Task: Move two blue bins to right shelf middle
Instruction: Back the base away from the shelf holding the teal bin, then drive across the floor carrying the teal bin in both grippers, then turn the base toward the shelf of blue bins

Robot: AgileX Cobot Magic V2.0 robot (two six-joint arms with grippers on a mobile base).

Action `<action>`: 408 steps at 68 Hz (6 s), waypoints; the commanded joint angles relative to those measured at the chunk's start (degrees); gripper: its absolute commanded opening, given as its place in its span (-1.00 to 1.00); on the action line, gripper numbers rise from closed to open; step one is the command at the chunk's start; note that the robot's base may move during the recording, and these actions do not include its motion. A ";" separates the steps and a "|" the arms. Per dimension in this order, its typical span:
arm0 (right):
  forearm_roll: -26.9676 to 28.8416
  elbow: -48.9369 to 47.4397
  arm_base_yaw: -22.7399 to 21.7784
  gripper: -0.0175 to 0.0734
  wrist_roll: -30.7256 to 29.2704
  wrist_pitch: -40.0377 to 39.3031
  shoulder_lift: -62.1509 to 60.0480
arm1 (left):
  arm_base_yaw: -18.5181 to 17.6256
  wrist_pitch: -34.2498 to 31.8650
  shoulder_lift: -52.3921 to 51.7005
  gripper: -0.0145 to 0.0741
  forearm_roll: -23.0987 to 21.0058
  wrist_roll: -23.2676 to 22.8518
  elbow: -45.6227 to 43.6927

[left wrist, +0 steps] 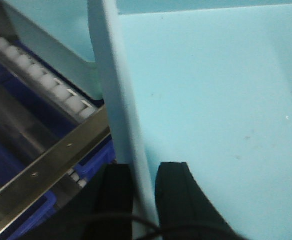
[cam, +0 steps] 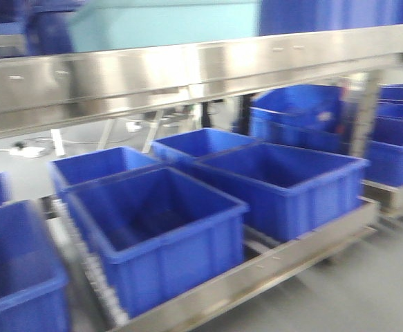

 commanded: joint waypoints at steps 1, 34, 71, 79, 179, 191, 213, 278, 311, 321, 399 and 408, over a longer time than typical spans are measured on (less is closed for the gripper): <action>0.34 -0.76 -0.18 -0.95 -1.19 -2.88 -0.57 | 0.04 -1.46 -0.35 -0.92 -1.73 1.14 -0.70; 0.34 -0.76 -0.18 -0.95 -1.19 -2.88 -0.57 | 0.04 -1.46 -0.35 -0.92 -1.73 1.14 -0.70; 0.34 -0.76 -0.18 -0.95 -1.19 -2.88 -0.57 | 0.04 -1.46 -0.35 -0.92 -1.73 1.14 -0.70; 0.34 -0.76 -0.18 -0.95 -1.19 -2.88 -0.57 | 0.04 -1.46 -0.35 -0.92 -1.73 1.14 -0.70; 0.34 -0.76 -0.18 -0.95 -1.19 -2.88 -0.57 | 0.04 -1.46 -0.35 -0.92 -1.73 1.14 -0.70; 0.34 -0.76 -0.18 -0.95 -1.19 -2.88 -0.57 | 0.04 -1.46 -0.35 -0.92 -1.73 1.14 -0.70; 0.34 -0.76 -0.18 -0.95 -1.19 -2.88 -0.57 | 0.04 -1.46 -0.35 -0.92 -1.73 1.14 -0.70; 0.34 -0.76 -0.18 -0.95 -1.19 -2.98 -0.57 | 0.04 -1.46 -0.35 -0.92 -1.73 1.14 -0.70; 0.34 -0.76 -0.18 -0.95 -1.19 -2.98 -0.57 | 0.04 -1.46 -0.35 -0.92 -1.73 1.14 -0.70; 0.34 -0.76 -0.18 -0.95 -1.19 -2.98 -0.57 | 0.04 -1.46 -0.35 -0.92 -1.73 1.14 -0.70; 0.34 -0.76 -0.18 -0.95 -1.19 -2.98 -0.57 | 0.04 -1.46 -0.35 -0.92 -1.73 1.14 -0.70; 0.34 -0.76 -0.18 -0.95 -1.19 -2.98 -0.57 | 0.04 -1.46 -0.35 -0.92 -1.73 1.14 -0.70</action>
